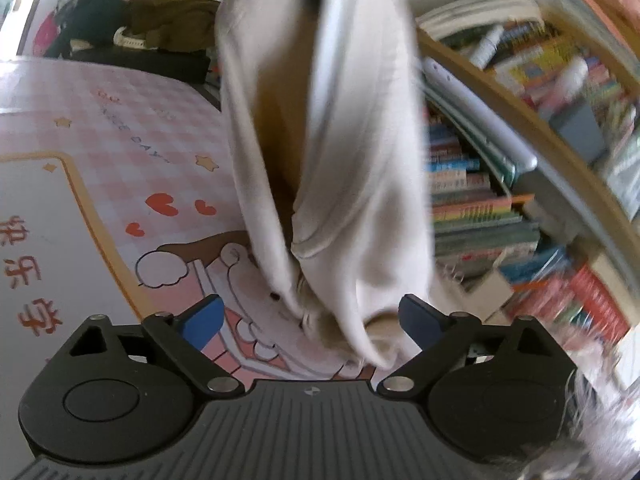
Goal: Fold clothes
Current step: 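Lift the cream T-shirt with both grippers and shake it open in the air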
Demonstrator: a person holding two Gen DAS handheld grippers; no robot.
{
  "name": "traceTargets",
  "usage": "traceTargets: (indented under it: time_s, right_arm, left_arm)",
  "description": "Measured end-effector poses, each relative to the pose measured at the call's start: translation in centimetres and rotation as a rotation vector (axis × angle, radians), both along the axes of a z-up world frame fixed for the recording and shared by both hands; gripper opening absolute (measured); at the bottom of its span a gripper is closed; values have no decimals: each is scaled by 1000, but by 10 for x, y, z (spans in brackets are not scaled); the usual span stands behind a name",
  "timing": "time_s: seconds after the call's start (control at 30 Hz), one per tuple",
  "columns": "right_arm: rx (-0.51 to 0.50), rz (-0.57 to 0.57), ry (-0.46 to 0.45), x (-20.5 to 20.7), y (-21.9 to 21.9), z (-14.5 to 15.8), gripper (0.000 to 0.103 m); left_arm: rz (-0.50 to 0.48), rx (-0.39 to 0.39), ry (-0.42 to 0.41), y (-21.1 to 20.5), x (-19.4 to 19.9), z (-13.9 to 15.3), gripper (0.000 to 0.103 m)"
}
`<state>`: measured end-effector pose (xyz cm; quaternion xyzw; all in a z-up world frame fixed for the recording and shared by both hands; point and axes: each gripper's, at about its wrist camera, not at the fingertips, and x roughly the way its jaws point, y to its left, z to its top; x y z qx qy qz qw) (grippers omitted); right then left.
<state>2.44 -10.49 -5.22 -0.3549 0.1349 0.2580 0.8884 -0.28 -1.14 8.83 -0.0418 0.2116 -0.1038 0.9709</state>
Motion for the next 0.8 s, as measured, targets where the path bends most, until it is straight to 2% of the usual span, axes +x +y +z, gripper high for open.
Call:
traceTargets:
  time_s: [0.03,0.07,0.1,0.13,0.17,0.3,0.33,0.4,0.5,0.57,0.67,0.8]
  right_arm:
    - [-21,1,-26,1,2,-2,84]
    - [-42,2,-52,2,5,-3,67]
    - [-56,15,-47,3,3,-2,29]
    - [-71,29,-39,4,1,0,12]
    - [-85,43,-31,5,-1,1,7]
    - [-78,63,9,10,-25,19,2]
    - [-72,51,11,12,-31,24,2]
    - [-40,16,1,15,-41,39,1]
    - [7,-13,-28,16,-52,66,1]
    - [23,-15,-51,16,-55,81,1]
    - [25,-6,-79,9,-53,94,1]
    - [8,4,-113,10,-49,102,1]
  left_arm:
    - [0,16,-6,0,-2,1,14]
    - [3,34,-10,1,-4,1,14]
    - [7,52,-15,2,-6,1,14]
    - [19,67,-11,5,-6,-1,14]
    - [33,76,0,8,-5,-4,14]
    - [86,102,77,23,6,-35,16]
    - [98,105,106,25,9,-46,21]
    - [108,109,162,27,14,-67,21]
    - [62,97,225,23,15,-95,37]
    - [28,110,241,16,11,-108,56]
    - [-9,167,239,2,3,-121,68]
    - [-38,288,205,-16,-8,-134,71]
